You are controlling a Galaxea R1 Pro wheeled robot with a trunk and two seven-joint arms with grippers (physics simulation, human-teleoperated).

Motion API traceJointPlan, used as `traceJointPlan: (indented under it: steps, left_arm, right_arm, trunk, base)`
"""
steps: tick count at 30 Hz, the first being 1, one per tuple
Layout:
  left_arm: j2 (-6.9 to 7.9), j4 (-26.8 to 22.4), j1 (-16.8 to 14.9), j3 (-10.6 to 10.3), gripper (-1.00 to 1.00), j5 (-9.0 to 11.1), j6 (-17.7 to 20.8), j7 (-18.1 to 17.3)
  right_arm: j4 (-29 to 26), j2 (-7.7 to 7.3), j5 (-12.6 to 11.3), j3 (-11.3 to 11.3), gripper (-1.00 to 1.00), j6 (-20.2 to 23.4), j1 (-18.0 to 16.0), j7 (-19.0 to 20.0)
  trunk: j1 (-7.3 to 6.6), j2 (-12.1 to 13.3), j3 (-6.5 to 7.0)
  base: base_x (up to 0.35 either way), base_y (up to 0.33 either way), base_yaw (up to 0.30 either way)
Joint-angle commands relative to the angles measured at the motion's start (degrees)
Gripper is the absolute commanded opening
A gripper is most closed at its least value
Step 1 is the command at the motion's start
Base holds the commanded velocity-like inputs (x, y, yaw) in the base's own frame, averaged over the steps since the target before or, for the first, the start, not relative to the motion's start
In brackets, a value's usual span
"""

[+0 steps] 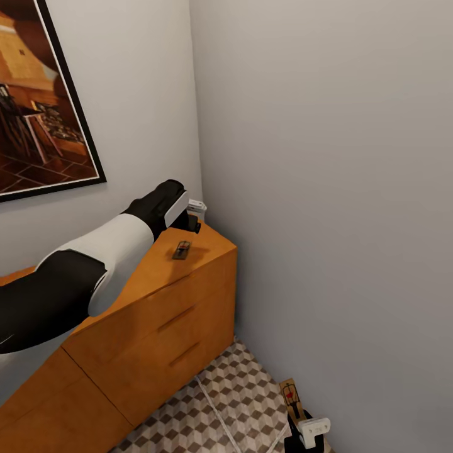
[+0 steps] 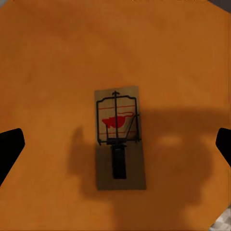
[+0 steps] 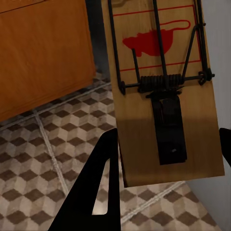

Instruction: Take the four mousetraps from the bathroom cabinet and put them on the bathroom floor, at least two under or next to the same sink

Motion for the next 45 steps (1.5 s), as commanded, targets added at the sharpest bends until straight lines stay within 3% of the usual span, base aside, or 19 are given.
traceJointPlan:
  steps: [1,45]
  left_arm:
    - [0.02,-0.05,-0.05,-0.35,1.0,0.62,0.17,0.44]
    - [0.02,0.21,0.52,-0.37,1.0,0.69,0.17,0.4]
  right_arm:
    - [0.04,-0.01,-0.25,0.34,-1.0,-0.16,-0.04,-0.01]
    - [0.04,-0.04,-0.24,0.34,-1.0,-0.07,-0.04,-0.01]
  trunk:
    - [0.0,-0.03,-0.05]
    - [0.0,-0.03,-2.32]
  base:
    - [0.007,-0.006,0.0]
    - [0.0,0.0,0.0]
